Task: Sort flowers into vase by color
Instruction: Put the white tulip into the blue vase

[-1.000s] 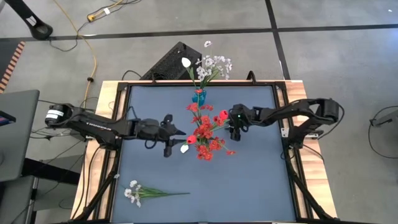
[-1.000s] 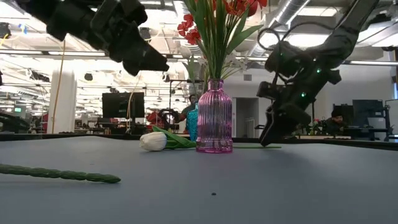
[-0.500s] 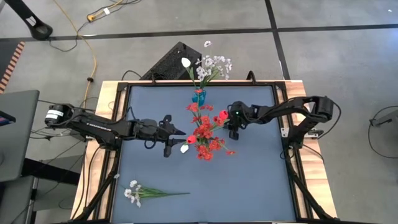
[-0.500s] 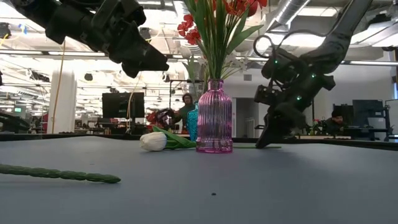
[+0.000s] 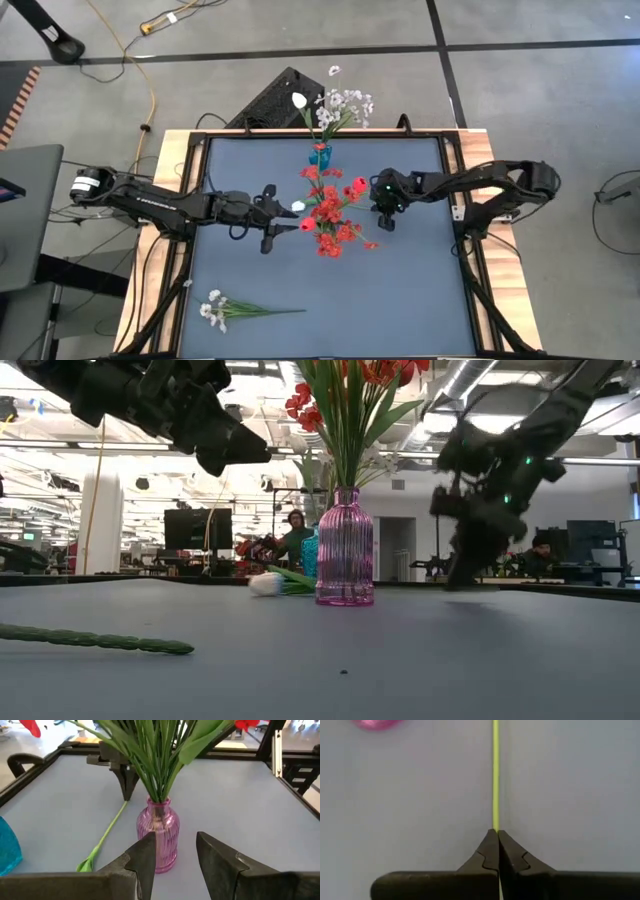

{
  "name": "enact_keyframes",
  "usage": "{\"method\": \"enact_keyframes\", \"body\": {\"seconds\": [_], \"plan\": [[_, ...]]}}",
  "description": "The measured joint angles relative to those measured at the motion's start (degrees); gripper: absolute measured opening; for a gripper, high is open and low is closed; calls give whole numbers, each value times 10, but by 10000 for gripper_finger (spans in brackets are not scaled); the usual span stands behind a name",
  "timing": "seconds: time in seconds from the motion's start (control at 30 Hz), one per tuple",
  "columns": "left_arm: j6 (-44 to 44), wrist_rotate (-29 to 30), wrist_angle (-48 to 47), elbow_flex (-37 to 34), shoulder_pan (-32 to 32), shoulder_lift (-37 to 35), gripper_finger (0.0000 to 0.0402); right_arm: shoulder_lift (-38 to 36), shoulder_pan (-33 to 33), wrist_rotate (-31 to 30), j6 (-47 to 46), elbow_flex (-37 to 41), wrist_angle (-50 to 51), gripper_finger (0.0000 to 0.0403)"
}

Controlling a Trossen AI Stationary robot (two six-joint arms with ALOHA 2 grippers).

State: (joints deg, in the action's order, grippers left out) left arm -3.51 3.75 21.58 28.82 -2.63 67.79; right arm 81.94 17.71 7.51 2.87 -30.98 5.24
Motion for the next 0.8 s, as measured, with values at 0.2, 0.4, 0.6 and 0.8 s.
{"method": "enact_keyframes", "body": {"seconds": [0.2,0.4,0.6,0.8], "plan": [[8,2,72,-25,-2,0,129,-81,-24,-4,-52,-2,-15,17],[-46,36,329,-151,-2,0,129,-118,-58,-32,-95,-3,-91,17],[-116,42,397,-197,-7,1,129,-100,-75,-83,-134,-3,-194,17],[-114,103,393,-197,-9,1,129,-70,-73,-104,-133,-3,-321,17]]}}
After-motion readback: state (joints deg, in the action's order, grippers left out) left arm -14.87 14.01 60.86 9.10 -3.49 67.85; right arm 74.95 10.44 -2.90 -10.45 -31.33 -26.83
